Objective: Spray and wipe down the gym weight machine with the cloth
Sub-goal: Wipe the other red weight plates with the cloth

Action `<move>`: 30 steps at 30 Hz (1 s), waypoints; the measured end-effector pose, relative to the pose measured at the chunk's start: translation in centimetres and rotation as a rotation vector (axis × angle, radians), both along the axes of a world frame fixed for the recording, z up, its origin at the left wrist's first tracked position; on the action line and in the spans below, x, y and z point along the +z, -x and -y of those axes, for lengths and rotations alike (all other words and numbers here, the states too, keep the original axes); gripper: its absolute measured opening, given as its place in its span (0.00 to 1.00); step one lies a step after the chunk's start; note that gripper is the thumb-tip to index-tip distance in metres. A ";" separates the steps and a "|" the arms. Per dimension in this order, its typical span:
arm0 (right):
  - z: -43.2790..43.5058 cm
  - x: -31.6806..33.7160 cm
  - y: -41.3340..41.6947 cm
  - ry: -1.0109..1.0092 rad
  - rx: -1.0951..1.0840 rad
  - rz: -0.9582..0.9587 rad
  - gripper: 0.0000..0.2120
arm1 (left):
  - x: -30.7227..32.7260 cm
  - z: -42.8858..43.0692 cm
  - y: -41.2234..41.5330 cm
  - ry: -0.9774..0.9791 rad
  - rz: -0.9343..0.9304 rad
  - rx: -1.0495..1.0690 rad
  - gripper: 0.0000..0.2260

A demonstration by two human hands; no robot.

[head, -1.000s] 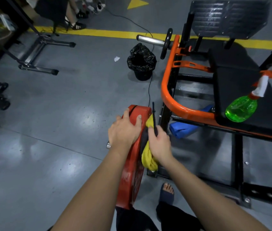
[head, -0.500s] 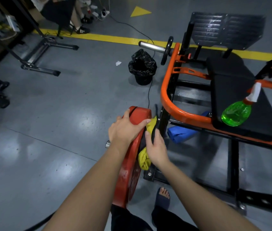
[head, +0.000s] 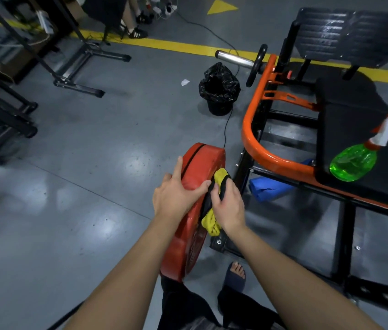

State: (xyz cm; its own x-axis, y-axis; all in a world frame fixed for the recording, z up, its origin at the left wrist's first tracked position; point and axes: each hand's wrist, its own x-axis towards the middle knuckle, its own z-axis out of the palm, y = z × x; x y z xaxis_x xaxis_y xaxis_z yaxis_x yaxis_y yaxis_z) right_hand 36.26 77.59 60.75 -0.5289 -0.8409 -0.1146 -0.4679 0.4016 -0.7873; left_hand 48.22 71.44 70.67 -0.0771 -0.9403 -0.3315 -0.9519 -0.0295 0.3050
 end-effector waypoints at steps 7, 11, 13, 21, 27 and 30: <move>0.7 -0.6 0.1 0.010 0.025 -0.031 0.18 | 4.5 6.3 2.0 -0.470 0.167 -0.108 0.63; 0.5 -0.8 0.5 0.046 0.034 -0.035 0.18 | 2.8 9.3 6.7 -0.264 -0.063 0.020 0.45; 0.7 -0.5 0.6 0.024 0.054 -0.013 0.17 | 0.8 9.2 7.6 -0.160 0.027 0.013 0.40; 1.4 -0.3 3.5 -0.186 0.163 0.276 0.23 | -1.4 8.0 7.2 -0.084 0.276 -0.219 0.33; 5.0 1.2 5.3 0.003 -0.020 0.299 0.13 | -1.0 4.5 4.9 0.035 0.169 -0.191 0.30; 7.5 0.2 6.4 -0.071 -0.100 0.359 0.15 | -0.9 2.0 3.1 0.098 0.120 -0.152 0.29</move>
